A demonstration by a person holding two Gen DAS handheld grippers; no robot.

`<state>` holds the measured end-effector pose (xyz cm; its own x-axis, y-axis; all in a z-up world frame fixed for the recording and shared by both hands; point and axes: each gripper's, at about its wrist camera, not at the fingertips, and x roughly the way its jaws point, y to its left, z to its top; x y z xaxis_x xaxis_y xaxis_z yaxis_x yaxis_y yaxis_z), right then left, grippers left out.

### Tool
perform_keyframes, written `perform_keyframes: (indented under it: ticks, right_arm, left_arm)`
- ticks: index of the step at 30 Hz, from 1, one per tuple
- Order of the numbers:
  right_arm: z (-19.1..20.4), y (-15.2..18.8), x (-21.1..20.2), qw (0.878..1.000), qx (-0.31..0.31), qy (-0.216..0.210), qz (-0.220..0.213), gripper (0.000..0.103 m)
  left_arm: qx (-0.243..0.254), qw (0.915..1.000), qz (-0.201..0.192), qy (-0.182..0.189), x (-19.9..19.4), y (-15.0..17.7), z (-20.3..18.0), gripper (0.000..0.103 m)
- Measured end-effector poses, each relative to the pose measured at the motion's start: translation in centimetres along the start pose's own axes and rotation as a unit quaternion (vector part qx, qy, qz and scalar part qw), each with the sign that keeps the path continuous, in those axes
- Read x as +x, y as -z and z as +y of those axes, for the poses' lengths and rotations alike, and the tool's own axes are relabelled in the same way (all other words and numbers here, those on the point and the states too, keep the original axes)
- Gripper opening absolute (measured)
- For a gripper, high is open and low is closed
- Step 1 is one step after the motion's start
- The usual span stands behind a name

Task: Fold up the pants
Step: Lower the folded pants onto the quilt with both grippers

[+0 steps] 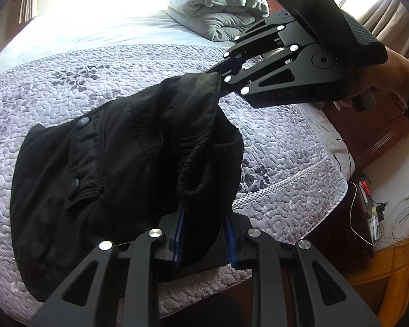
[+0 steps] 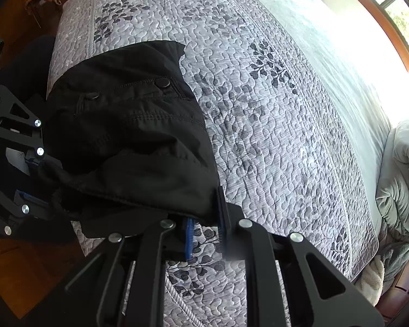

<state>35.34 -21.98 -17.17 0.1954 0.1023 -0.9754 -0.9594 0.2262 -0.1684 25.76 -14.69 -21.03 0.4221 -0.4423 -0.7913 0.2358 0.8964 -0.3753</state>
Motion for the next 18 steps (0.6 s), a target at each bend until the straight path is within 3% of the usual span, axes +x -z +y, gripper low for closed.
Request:
perform_keyframes:
  ticks: [18]
  right_arm:
    - [0.9,1.6,3.9,0.998,-0.046,0.028,0.016,0.013]
  left_arm:
    - [-0.011,0.9990,0.040,-0.013,4.5,0.9,0.0,0.025]
